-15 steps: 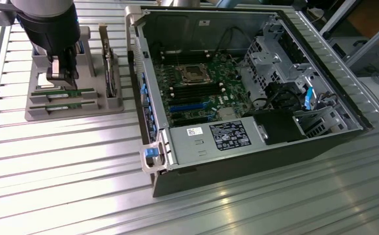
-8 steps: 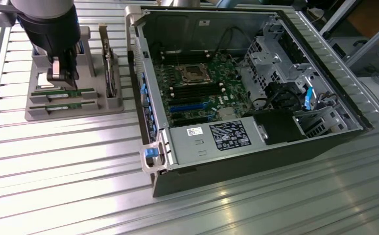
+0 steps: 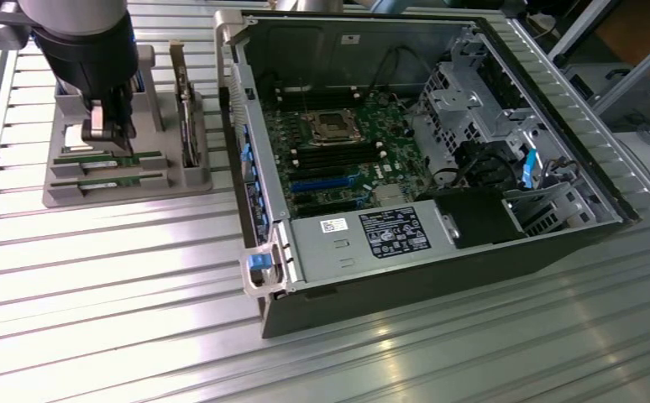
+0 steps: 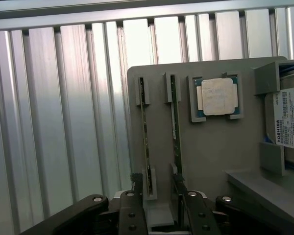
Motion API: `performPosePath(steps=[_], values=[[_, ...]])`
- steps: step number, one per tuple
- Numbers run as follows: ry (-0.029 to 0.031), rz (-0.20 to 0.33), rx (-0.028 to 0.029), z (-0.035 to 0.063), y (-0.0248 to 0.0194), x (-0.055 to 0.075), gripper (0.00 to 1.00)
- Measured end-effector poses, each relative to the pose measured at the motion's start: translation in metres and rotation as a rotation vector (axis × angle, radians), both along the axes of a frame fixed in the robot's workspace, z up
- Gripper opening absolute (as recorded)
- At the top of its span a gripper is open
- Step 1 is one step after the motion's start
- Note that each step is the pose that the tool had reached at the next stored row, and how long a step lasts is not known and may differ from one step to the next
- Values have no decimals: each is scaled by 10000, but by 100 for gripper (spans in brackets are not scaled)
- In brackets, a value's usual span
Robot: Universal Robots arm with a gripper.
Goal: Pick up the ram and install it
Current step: 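Pick up the ram and move it above insertion slot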
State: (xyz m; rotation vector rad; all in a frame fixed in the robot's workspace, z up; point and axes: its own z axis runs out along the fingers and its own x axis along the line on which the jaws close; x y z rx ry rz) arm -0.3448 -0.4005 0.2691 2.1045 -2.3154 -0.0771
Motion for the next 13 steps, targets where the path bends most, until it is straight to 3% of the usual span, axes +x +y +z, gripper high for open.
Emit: performPosePath(steps=[13], values=[[0,0,0,-37,-5,0,36]])
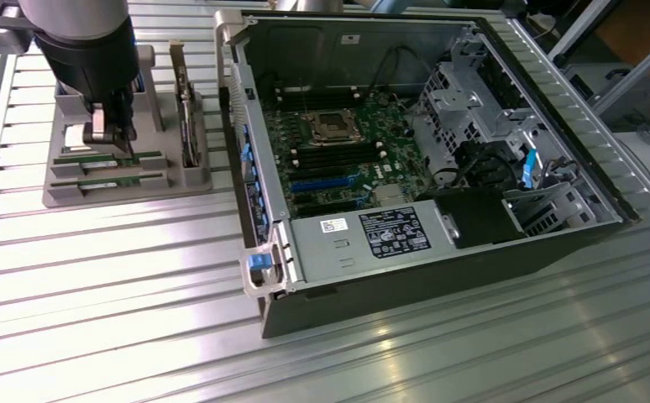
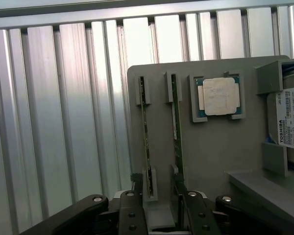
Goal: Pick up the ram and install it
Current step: 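Pick up the ram and move it above insertion slot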
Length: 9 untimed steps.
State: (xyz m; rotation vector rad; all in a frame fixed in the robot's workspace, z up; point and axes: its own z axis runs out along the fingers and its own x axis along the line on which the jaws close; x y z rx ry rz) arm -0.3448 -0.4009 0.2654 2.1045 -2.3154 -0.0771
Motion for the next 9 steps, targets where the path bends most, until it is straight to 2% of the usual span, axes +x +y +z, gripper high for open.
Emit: performPosePath(steps=[9], values=[[0,0,-1,-26,-7,-17,36]])
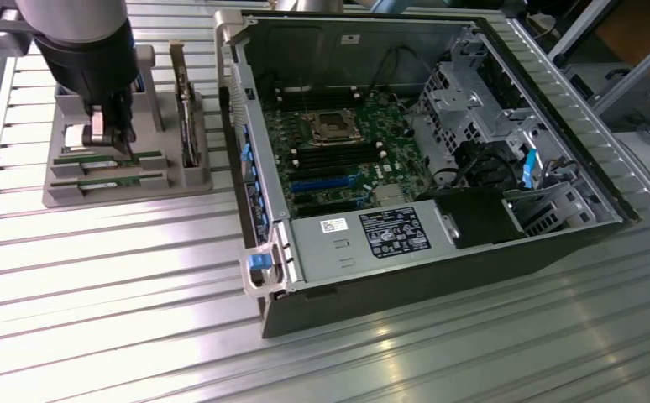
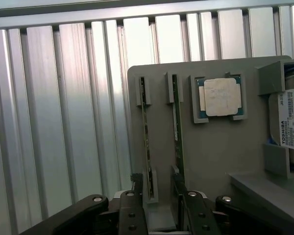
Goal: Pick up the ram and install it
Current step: 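Pick up the ram and move it above insertion slot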
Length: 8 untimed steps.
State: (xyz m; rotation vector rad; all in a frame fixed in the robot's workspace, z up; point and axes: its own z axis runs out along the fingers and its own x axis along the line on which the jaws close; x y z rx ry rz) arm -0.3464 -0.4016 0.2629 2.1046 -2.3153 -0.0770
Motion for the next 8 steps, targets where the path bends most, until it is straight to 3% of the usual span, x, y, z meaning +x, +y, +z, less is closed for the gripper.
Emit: performPosePath(steps=[4,8], values=[[1,69,1,-26,-8,-17,36],[1,1195,0,-44,-8,-22,36]])
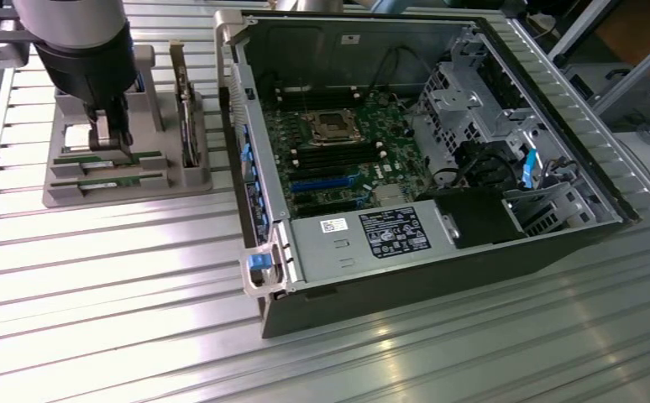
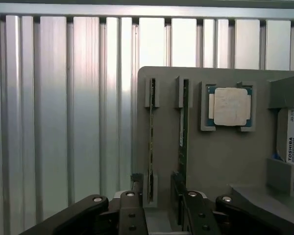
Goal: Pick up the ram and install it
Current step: 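Pick up the ram and move it above insertion slot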
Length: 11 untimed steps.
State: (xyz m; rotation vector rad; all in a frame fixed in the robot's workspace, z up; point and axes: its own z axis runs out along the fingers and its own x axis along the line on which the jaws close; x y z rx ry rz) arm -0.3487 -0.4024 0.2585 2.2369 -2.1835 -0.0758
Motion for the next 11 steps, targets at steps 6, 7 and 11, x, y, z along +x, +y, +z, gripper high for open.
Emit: performPosePath(steps=[6,7,11], values=[[0,46,0,-21,0,-72,36],[-1,46,0,-24,0,-80,36],[-1,47,0,-39,0,-127,36]])
